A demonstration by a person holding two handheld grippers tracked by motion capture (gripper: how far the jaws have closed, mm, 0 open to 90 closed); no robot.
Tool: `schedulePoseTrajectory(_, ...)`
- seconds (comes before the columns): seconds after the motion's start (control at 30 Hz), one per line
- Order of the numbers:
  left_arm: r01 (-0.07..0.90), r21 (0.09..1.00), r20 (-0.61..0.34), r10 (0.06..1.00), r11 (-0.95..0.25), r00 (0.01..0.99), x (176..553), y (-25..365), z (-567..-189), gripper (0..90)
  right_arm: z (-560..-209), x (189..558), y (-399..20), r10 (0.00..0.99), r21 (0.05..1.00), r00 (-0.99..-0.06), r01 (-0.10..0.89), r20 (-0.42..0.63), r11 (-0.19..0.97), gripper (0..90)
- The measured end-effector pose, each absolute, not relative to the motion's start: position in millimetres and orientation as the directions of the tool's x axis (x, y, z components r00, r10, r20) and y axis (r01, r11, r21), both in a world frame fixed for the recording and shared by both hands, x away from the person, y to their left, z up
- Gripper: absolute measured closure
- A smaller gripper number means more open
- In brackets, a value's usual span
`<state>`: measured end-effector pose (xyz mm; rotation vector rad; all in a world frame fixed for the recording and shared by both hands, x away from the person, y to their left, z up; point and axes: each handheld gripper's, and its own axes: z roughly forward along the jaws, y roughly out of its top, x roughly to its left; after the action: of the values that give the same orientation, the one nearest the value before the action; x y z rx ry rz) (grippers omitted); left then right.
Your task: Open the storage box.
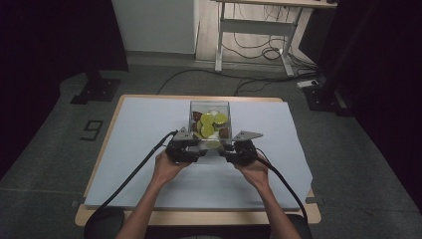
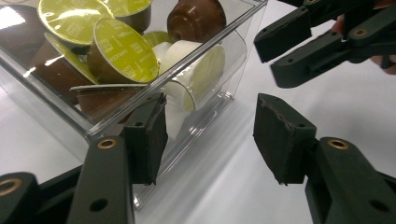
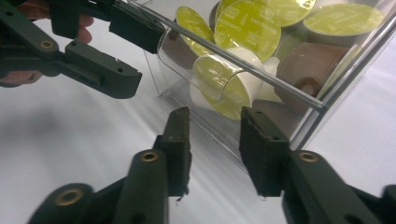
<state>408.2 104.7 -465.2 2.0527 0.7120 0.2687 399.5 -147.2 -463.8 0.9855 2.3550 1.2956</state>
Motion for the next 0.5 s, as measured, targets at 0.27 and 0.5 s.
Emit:
schedulePoseTrajectory(0.27,0.384,0.824,-0.087,0.576,-0.417,0.813,410,101,-466,44.5,-468,404,-141,0.691,0.81,-0.722,0.434,0.05,0.395,67.1)
schedulePoseTrajectory(0.5,0.381,0.826,-0.084,0.577,-0.416,0.812,411,100,-467,48.1,-467,408,-136,0.697,0.812,-0.716,0.433,0.046,0.391,62.4)
